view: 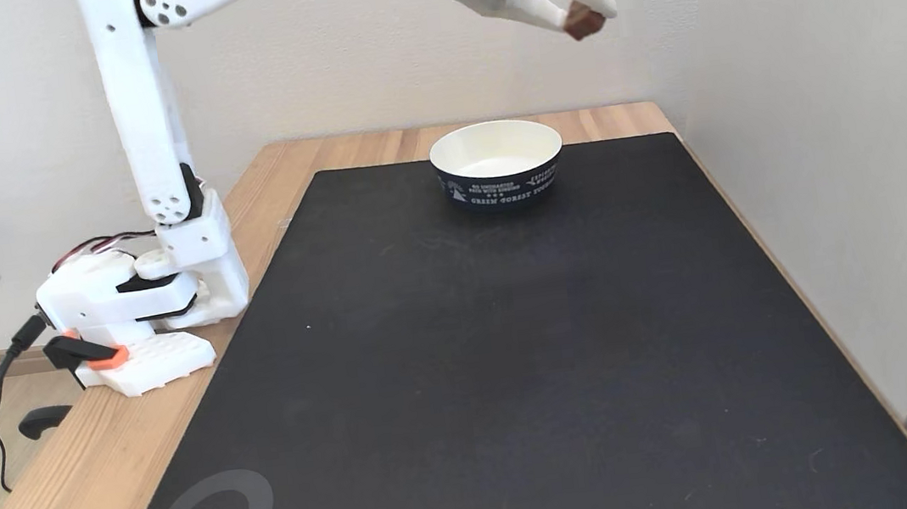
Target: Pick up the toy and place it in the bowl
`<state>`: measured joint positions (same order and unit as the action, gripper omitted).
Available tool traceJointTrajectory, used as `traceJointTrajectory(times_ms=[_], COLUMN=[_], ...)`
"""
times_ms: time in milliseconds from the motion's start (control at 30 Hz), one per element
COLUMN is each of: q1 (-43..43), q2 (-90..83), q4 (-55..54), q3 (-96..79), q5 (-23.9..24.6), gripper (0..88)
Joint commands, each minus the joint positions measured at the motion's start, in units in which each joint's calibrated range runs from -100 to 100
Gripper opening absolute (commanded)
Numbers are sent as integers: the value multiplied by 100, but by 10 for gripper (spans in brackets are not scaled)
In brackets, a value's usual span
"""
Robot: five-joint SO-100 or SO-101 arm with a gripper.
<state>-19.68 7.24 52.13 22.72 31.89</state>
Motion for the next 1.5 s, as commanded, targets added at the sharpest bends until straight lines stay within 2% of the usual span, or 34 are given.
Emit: traceJointTrajectory(times_ms=[0, 133, 300, 567, 667, 733, 933, 1033, 1067, 1100, 1200, 1233, 1367, 1400, 1467], q1=[-1039, -1633, -1875, -1482, -1449, -1465, -1323, -1114, -897, -805, -411, -18, 751, 1144, 1538], q2=[-403, -437, -995, -1871, -1929, -1929, -2154, -2446, -2721, -2871, -3446, -3913, -5014, -5672, -6306], q4=[-1250, -2741, -3655, -3664, -3664, -3672, -3672, -3655, -3613, -3613, -3613, -3613, -3613, -3613, -3604], q3=[-1177, -3286, -5035, -6260, -6423, -6432, -6423, -6468, -6504, -6567, -6891, -7342, -8487, -9154, -9766], q5=[214, 516, 741, 751, 715, 710, 704, 683, 459, 308, -146, -486, -1216, -1587, -1879], gripper=[21, 21, 21, 35, 196, 239, 234, 135, 35, 11, 33, 33, 33, 34, 34])
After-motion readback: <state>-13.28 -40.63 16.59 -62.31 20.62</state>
